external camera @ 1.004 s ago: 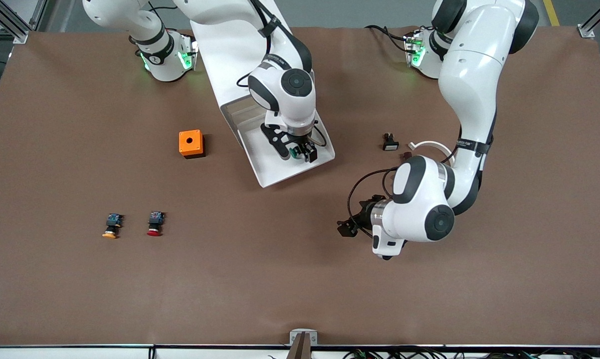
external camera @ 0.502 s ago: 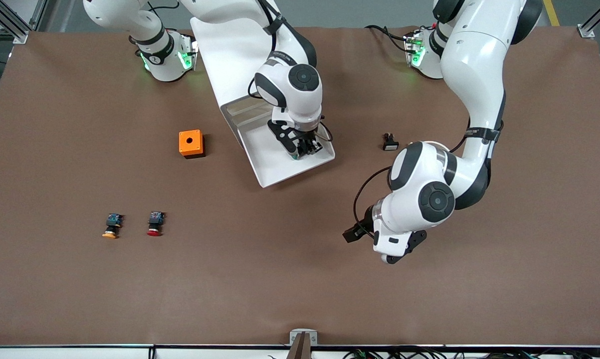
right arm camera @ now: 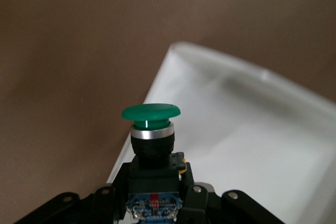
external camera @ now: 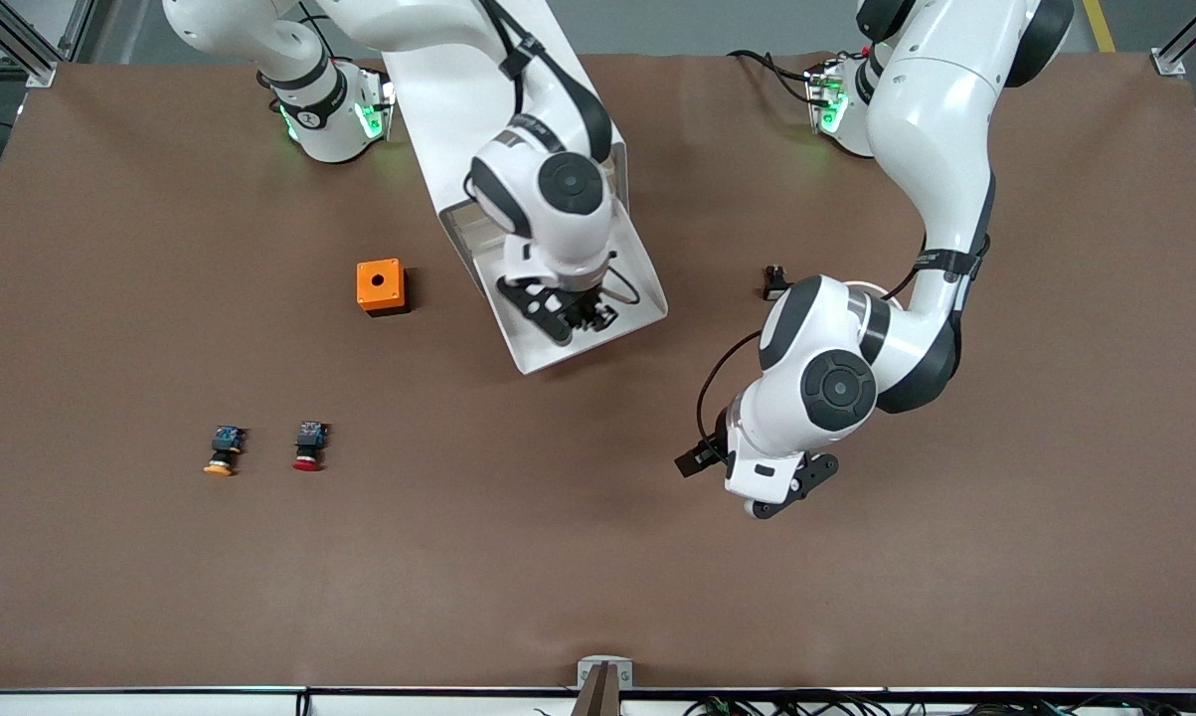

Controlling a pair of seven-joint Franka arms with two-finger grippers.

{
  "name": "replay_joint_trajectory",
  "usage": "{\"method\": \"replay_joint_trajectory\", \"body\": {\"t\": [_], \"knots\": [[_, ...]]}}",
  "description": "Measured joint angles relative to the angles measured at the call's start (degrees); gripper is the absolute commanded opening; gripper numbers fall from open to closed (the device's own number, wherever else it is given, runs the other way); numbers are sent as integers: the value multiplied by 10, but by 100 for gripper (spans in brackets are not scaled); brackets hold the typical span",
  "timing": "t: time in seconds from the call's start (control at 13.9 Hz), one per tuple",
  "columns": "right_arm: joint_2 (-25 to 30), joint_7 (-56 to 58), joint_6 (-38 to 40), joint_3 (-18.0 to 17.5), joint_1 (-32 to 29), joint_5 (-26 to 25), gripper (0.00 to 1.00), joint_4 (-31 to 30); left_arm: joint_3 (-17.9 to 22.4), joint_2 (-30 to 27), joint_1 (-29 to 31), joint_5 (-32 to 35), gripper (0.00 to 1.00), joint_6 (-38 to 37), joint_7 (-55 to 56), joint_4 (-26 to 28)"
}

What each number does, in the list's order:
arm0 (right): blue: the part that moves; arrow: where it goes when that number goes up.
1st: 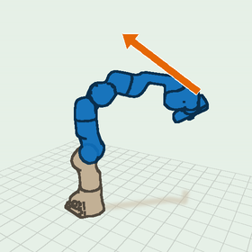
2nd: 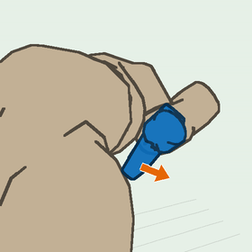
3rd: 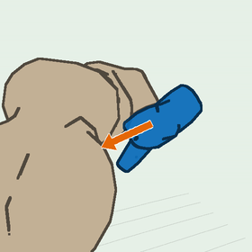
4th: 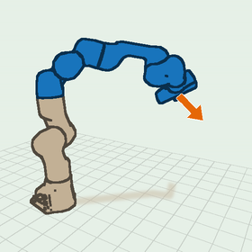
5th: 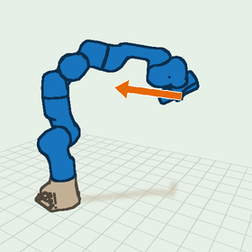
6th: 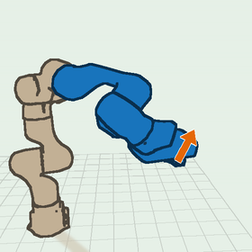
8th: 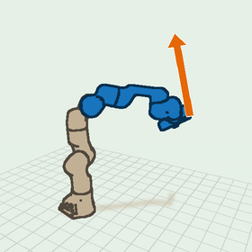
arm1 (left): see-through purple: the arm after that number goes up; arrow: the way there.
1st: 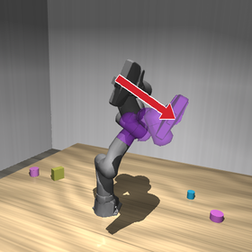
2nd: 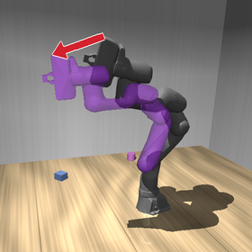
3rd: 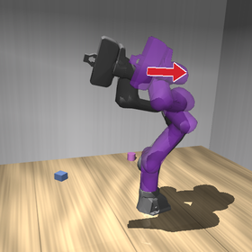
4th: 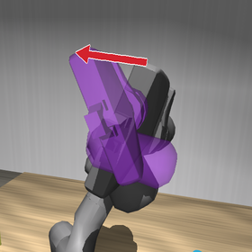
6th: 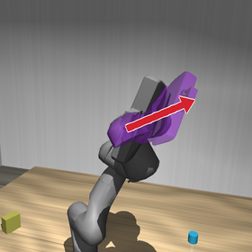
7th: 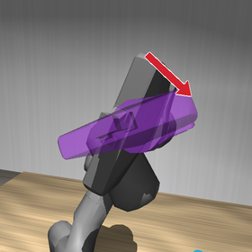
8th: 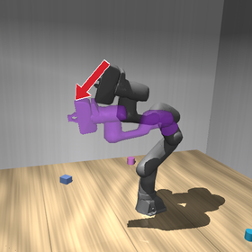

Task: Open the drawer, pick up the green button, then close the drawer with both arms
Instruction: 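Place the green button on the table while the left gripper nears the drawer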

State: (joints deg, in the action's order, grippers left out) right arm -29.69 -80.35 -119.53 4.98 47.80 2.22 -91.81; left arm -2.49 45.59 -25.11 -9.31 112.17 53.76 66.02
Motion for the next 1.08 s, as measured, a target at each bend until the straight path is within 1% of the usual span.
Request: {"method": "replay_joint_trajectory", "body": {"t": [0.14, 0.29, 0.43, 0.65, 0.86, 1.08], "knots": [[16, 132, 19, 2, -50, 0, 0, 1, 0, 0, -5, 1, 99, 0, 0, 5], [19, 251, 19, 3, -95, 0, 0, -5, 0, 0, -15, 1, 99, 0, 0, 8], [18, 361, -15, 4, -133, 0, 0, -31, 0, 0, -28, 2, 99, 0, 0, 10], [13, 513, -103, 5, -190, -1, 0, -87, 0, 1, -46, 2, 99, 0, 0, 16], [0, 609, -179, 5, -243, -1, 0, -132, 0, 7, -66, 2, 99, 0, 11, 18], [-21, 639, -204, 5, -268, -1, 0, -143, -1, 17, -91, 25, 99, 1, 67, 20]]}}
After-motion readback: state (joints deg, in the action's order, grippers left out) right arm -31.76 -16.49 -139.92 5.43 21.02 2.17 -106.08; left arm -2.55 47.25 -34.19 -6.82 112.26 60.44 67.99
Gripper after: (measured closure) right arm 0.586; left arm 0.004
